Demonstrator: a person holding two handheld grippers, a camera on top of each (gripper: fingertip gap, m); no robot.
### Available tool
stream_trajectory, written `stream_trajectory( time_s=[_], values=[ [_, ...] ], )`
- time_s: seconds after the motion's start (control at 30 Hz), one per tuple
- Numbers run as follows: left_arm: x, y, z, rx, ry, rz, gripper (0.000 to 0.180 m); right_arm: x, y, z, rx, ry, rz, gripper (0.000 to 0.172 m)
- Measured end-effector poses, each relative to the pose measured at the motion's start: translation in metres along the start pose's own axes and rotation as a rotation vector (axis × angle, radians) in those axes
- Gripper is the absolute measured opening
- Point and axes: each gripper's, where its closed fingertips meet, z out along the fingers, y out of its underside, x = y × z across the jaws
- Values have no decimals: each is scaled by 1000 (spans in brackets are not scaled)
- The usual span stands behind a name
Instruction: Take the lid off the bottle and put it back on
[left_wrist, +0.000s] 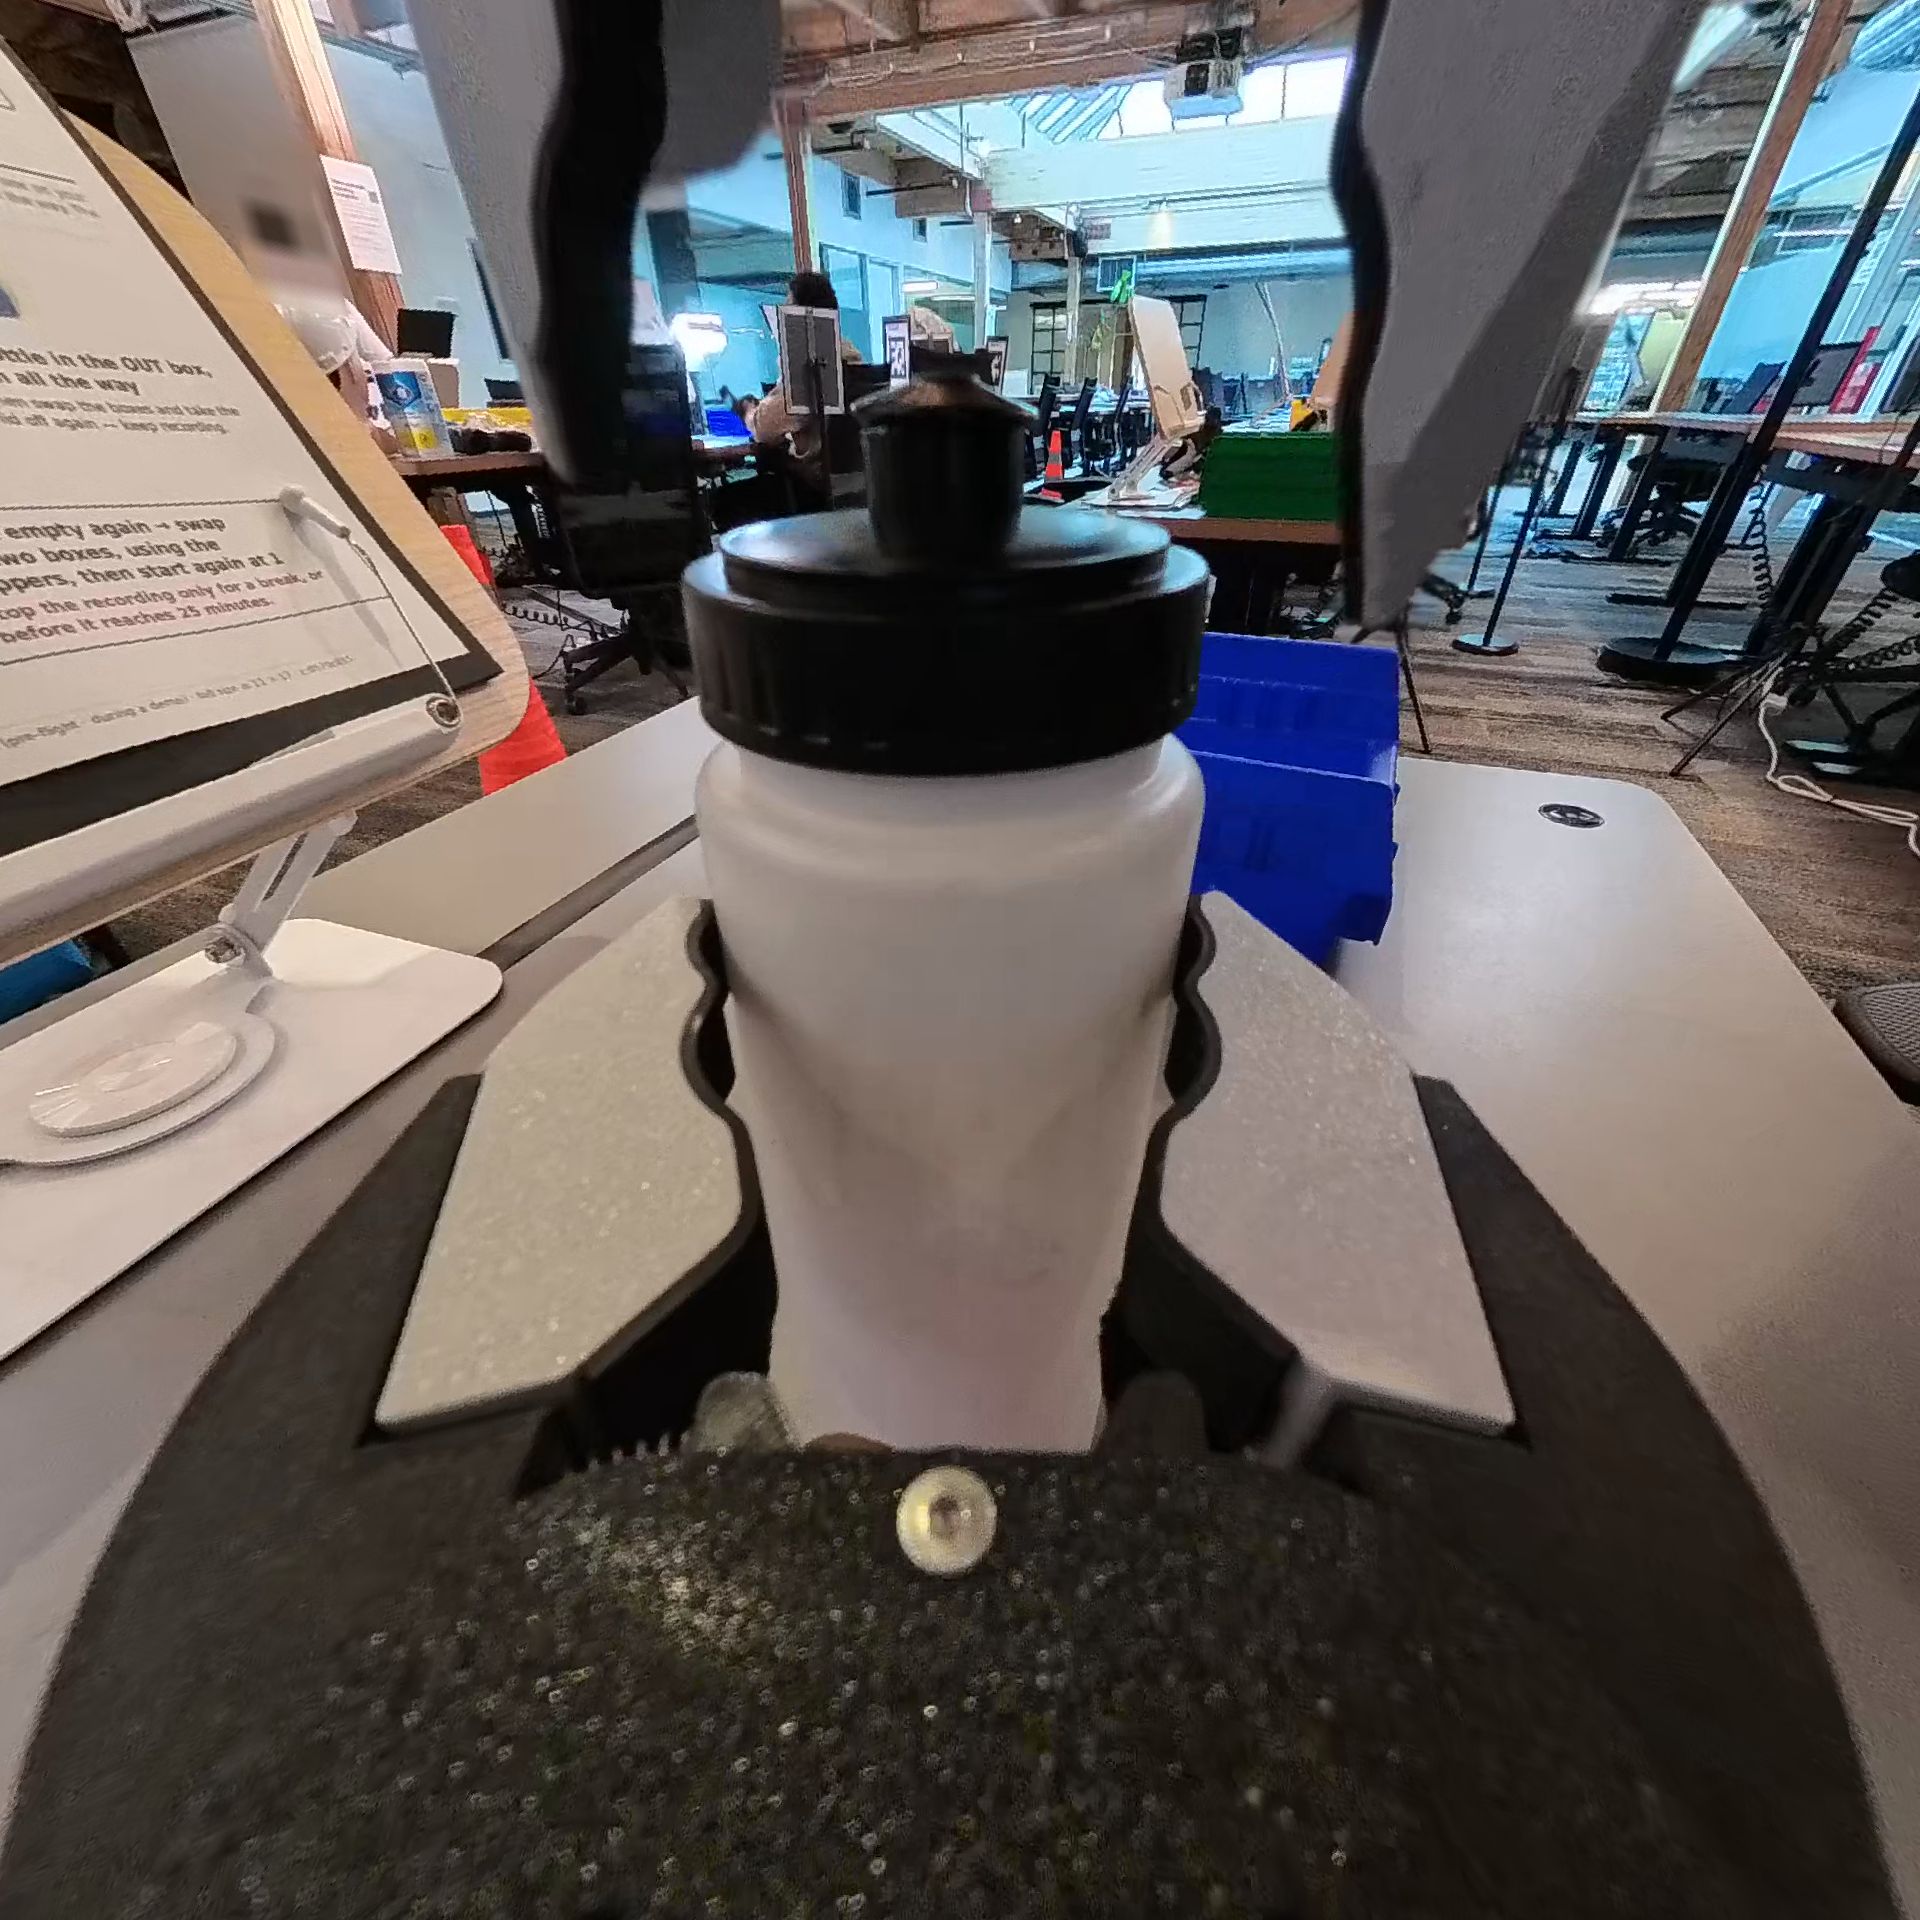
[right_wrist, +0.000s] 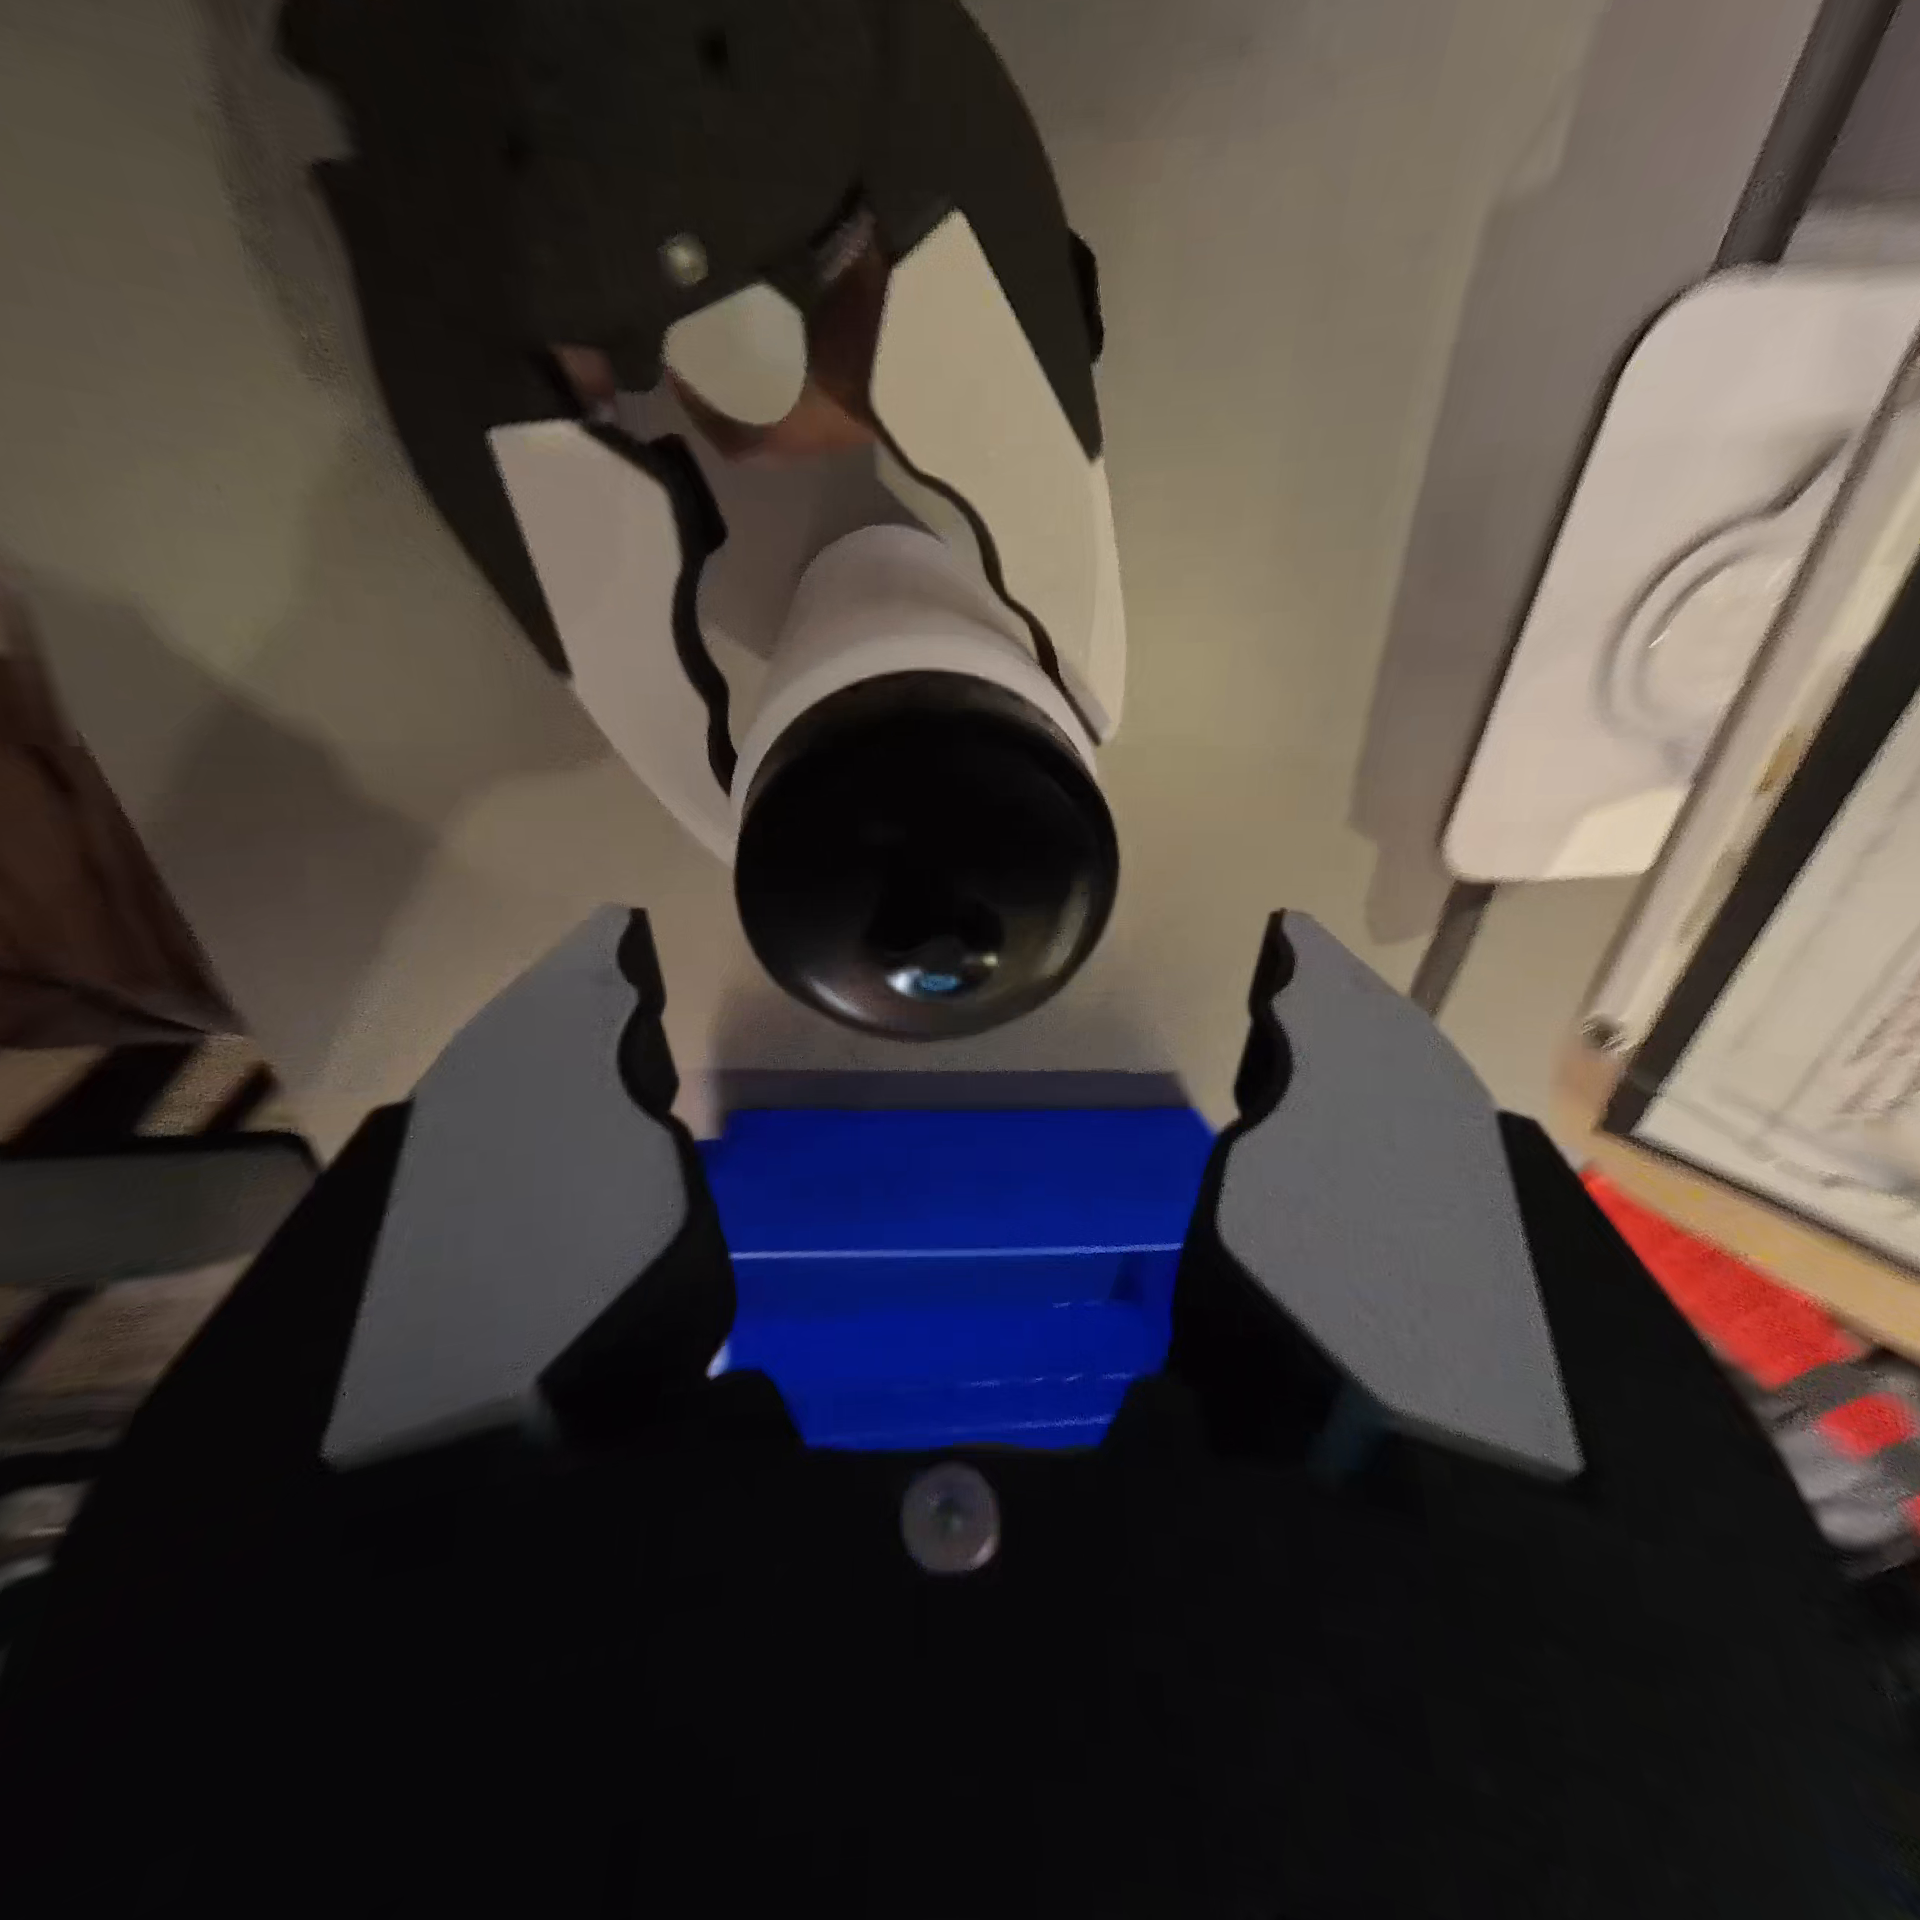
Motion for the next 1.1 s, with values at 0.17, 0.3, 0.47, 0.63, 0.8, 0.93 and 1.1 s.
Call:
stream_trajectory(
  time_s=[0.17, 0.3, 0.47, 0.63, 0.8, 0.93, 1.1],
  values=[
    [0, 0, 0, -2, 5, -2, 82, 1, -20, -15, 291, 141, -415, 76],
    [1, 0, 0, -4, 8, 0, 82, -5, -17, -12, 301, 43, -405, 74],
    [1, 0, 0, -3, 11, -2, 82, -13, -11, -3, 235, -47, -398, 80],
    [1, 0, 0, -3, 13, -4, 82, -8, -14, 4, 211, -66, -396, 68],
    [0, 0, 0, -3, 12, -9, 82, -7, -14, 4, 126, -75, -266, 67],
    [1, 0, 0, -4, 11, -5, 82, -6, -12, 5, 26, -24, -26, 67],
    [0, 1, -1, -6, 11, -8, 82, -4, -12, 6, -27, -20, 378, 68]
  ],
)
